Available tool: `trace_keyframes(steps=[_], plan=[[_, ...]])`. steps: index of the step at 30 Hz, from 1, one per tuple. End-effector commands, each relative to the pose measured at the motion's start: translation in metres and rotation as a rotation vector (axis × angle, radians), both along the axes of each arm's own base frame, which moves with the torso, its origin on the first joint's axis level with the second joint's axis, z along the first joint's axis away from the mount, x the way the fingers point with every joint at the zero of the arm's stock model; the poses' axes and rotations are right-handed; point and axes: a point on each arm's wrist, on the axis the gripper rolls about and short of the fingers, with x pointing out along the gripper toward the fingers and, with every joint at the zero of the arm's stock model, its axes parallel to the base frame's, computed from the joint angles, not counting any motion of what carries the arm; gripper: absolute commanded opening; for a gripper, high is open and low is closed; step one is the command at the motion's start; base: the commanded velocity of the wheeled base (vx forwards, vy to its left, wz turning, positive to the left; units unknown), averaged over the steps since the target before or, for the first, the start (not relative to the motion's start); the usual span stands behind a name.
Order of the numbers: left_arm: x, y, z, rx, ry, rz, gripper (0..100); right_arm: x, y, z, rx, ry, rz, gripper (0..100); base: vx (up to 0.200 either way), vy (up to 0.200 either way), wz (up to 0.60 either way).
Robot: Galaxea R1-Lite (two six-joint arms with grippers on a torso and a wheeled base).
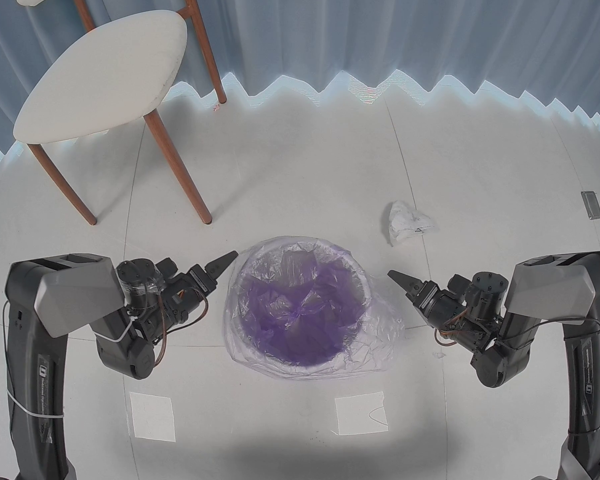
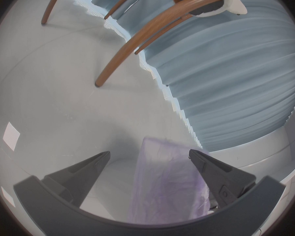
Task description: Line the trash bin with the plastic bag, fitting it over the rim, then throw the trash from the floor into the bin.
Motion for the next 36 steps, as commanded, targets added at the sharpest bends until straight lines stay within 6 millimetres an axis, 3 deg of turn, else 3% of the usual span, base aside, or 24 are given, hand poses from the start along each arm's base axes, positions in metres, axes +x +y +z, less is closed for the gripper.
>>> trace_keyframes(steps=[1,10,13,21,36], plan=[[-0.020,0.017,0.048,0.023,-0.086,0.036,100,-0.022,-0.016,0.024,0.009,-0.002,0.062,100,0.000,0.000,0.00],[-0.087,0.027,0.062,0.138,-0.025,0.017,100,-0.028,-0.027,0.029,0.008,0.010,0.056,100,0.000,0.000,0.00],[-0.099,0.026,0.067,0.143,-0.026,0.006,100,-0.033,-0.029,0.032,0.007,0.014,0.054,100,0.000,0.000,0.00],[-0.115,0.018,0.056,0.245,-0.010,-0.035,100,-0.044,-0.031,0.035,0.010,0.036,0.104,100,0.000,0.000,0.00],[-0.114,0.011,0.027,0.268,0.083,-0.076,100,-0.043,-0.029,0.019,-0.080,0.018,0.125,100,0.000,0.000,0.00]])
